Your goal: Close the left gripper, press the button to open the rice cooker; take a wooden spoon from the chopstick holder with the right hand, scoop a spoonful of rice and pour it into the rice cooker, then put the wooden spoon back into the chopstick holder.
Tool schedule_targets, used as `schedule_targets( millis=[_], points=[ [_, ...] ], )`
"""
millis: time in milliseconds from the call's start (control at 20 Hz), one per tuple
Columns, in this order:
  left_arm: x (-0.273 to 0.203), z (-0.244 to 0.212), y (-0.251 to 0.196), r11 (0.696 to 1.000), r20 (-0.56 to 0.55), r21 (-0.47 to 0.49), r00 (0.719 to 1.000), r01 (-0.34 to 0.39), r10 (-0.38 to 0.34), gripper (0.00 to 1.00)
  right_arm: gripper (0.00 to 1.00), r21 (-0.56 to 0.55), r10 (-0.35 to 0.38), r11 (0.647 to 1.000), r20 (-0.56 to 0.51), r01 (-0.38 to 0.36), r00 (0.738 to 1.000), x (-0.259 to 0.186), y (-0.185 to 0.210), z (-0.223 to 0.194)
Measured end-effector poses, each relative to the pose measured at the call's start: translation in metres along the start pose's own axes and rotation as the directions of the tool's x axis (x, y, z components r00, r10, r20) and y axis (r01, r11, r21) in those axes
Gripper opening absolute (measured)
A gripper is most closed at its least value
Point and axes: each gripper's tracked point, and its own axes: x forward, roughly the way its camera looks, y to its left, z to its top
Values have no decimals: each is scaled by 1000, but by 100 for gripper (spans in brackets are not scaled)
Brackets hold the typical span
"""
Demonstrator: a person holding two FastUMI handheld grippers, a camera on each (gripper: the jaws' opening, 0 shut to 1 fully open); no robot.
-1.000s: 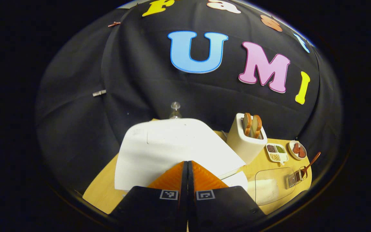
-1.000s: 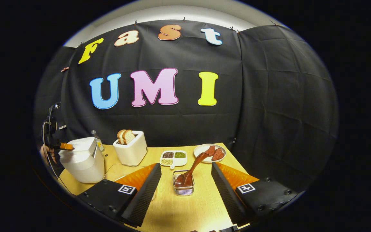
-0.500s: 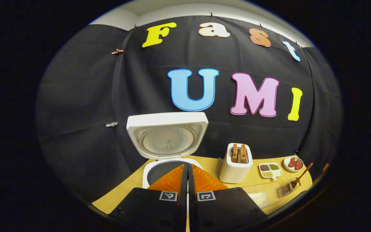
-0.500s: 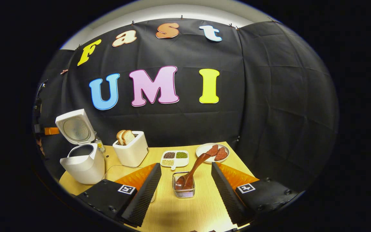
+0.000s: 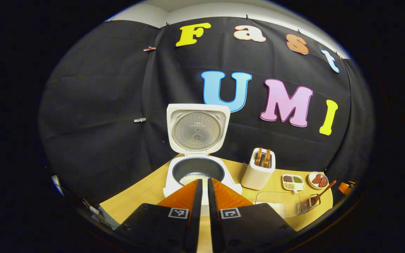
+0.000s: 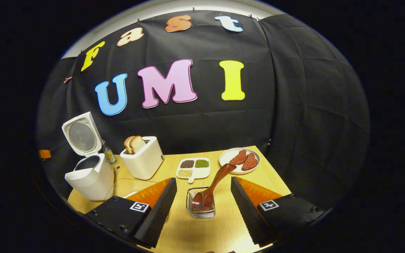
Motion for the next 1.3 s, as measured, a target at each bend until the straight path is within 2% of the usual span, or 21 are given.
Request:
schedule_targets(
  millis=[100, 150, 200, 250, 300, 450, 800, 900, 950, 1000, 1050, 1150, 1200, 1250, 1300],
  points=[
    [-11, -9, -3, 1000, -10, 16, 1000, -6, 6, 34, 97, 19, 2, 1000, -32, -2, 999, 15, -6, -7],
    [-16, -14, -7, 1000, -16, 21, 1000, -6, 6, 54, 97, 28, 1, 1000, -48, 0, 999, 23, -9, -12],
    [-21, -18, -12, 1000, -22, 24, 1000, -1, 2, 66, 98, 36, -3, 999, -65, 5, 998, 30, -13, -17],
    [-22, -24, -16, 1000, -28, 26, 1000, -5, 6, 91, 99, 49, -6, 999, -85, 11, 996, 38, -18, -22],
    [-30, -31, -22, 999, -43, 37, 999, -8, 9, 96, 99, 69, -8, 998, -110, 15, 994, 44, -22, -29],
    [-36, -48, -37, 997, -76, 78, 997, -16, 22, 98, 99, 121, 1, 993, -144, 17, 990, 67, -32, -43],
    [-44, -92, -72, 995, -170, 100, 985, -4, 21, 99, 99, 248, 55, 969, -180, -8, 982, 127, -36, -61],
    [-45, -102, -79, 995, -188, 95, 982, 8, 10, 98, 91, 275, 75, 961, -188, -21, 979, 145, -31, -66],
    [-45, -105, -81, 996, -194, 91, 981, 10, 8, 97, 95, 286, 89, 958, -195, -30, 977, 151, -28, -69],
    [-46, -111, -82, 996, -203, 86, 979, 9, 9, 96, 93, 296, 87, 955, -201, -24, 976, 155, -27, -70],
    [-46, -114, -82, 997, -210, 79, 978, 10, 7, 96, 81, 317, 88, 948, -202, -20, 975, 159, -26, -70],
    [-47, -120, -83, 998, -221, 61, 975, 8, 5, 96, 49, 345, 80, 939, -213, -1, 974, 162, -22, -71],
    [-48, -124, -83, 998, -227, 55, 974, 9, 4, 96, 40, 343, 63, 939, -218, 16, 974, 164, -25, -71],
    [-50, -125, -80, 999, -228, 51, 974, 8, 3, 96, 25, 339, 58, 941, -216, 19, 975, 169, -26, -72],
    [-51, -126, -78, 999, -226, 49, 974, 7, 4, 96, 26, 336, 62, 942, -222, 17, 973, 160, -21, -70]
  ],
)
